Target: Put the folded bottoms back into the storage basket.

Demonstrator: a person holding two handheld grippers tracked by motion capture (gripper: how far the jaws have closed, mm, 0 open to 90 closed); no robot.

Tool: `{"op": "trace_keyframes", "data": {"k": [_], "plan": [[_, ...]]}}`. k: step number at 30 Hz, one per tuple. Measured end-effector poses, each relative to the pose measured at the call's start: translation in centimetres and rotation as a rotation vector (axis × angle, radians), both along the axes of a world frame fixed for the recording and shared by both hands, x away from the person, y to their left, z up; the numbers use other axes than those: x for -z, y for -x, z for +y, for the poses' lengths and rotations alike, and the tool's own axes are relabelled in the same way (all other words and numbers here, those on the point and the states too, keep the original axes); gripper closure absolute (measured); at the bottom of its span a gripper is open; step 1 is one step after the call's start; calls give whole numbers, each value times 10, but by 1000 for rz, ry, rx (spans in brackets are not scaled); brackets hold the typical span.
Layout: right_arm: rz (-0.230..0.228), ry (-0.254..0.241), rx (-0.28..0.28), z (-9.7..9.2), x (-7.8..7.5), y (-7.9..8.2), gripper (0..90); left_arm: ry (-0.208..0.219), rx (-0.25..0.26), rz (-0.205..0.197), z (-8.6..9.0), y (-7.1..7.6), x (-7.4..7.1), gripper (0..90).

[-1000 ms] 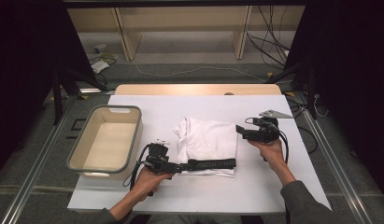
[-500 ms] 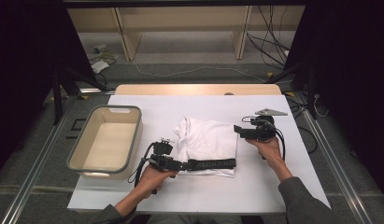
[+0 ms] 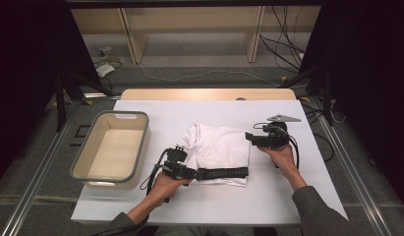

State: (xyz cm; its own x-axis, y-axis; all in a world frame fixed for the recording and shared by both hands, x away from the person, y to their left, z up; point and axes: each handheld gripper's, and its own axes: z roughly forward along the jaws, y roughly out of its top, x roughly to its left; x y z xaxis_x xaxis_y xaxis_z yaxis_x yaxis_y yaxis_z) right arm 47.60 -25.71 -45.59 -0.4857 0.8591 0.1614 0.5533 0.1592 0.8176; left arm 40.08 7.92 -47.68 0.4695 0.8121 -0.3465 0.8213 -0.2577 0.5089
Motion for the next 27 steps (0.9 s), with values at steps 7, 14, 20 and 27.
{"op": "trace_keyframes", "data": {"k": [7,14,20,27], "plan": [[7,2,-2,1,1,0,144,67,-16,36,-10,-3,1,512],[14,2,-7,2,2,0,147,30,1,16,-23,-5,2,739],[17,4,-4,1,2,-1,150,58,5,32,-19,-7,3,787],[49,2,3,2,3,-9,151,90,6,31,-18,-6,-1,804]]}}
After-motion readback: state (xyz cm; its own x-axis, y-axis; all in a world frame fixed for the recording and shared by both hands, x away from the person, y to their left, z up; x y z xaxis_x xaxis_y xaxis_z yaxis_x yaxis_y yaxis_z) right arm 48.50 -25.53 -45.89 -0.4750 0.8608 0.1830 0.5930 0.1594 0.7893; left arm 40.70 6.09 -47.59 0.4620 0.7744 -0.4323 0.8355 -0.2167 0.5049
